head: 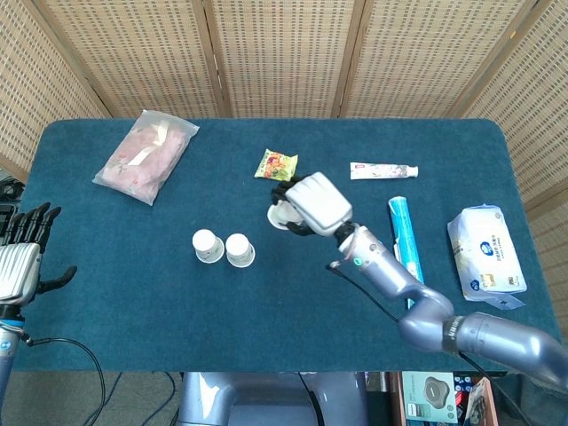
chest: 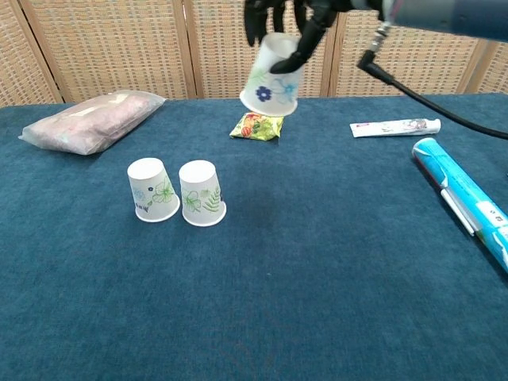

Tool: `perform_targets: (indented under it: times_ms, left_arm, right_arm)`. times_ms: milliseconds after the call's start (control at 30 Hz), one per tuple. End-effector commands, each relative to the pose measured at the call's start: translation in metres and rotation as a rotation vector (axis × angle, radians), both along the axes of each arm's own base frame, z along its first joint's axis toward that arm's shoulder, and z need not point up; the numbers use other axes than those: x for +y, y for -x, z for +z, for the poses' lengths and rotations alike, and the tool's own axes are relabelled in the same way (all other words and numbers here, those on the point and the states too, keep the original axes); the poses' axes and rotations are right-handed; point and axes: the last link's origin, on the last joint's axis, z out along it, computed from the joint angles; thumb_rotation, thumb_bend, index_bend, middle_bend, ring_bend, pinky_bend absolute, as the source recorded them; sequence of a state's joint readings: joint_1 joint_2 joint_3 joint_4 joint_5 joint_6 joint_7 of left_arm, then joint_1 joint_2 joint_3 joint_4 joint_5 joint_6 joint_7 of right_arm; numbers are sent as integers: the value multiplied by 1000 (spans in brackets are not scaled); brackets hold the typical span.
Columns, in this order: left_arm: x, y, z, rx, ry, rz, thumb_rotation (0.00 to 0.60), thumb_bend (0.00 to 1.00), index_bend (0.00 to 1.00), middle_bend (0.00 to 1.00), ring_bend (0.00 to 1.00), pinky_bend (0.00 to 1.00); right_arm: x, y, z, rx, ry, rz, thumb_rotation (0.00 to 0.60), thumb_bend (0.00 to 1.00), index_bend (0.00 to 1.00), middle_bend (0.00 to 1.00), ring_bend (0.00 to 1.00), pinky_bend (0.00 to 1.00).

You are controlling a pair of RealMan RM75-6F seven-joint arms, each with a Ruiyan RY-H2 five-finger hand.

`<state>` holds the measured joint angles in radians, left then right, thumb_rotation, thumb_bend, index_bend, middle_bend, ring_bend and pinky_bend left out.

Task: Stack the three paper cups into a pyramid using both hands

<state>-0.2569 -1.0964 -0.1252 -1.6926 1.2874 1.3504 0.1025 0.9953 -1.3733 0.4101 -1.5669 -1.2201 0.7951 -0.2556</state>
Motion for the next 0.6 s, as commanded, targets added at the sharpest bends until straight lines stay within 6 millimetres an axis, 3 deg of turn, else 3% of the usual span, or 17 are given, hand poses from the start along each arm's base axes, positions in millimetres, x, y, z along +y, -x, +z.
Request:
perform_targets:
  times_ms: [33,167,300,433,600]
  left_arm:
    - [0,1,0,1,1,3,600,263,0,0,0,0]
    - [2,3,0,1,2,10,600,263,0,0,0,0]
    - [5,8,0,3,11,28,600,264,0,0,0,0]
    - [7,10,-1,2,11,33,600,263,0,0,0,0]
    - [9,12,0,-3,9,44,600,264,0,0,0,0]
  right_arm:
    - [1,-30,-19,9,-28,32,600,451,467,560,464,616]
    - [4,-55,-45,15,-63,44,600,456,468,562,465,616]
    - [5,-90,-85,63,-72,86,600,456,469,565,468,616]
    - [5,-102,-107,97,-65,87,600,456,470,565,468,616]
    - [0,-103,-122,133,-59,56,600,456,470,565,468,616]
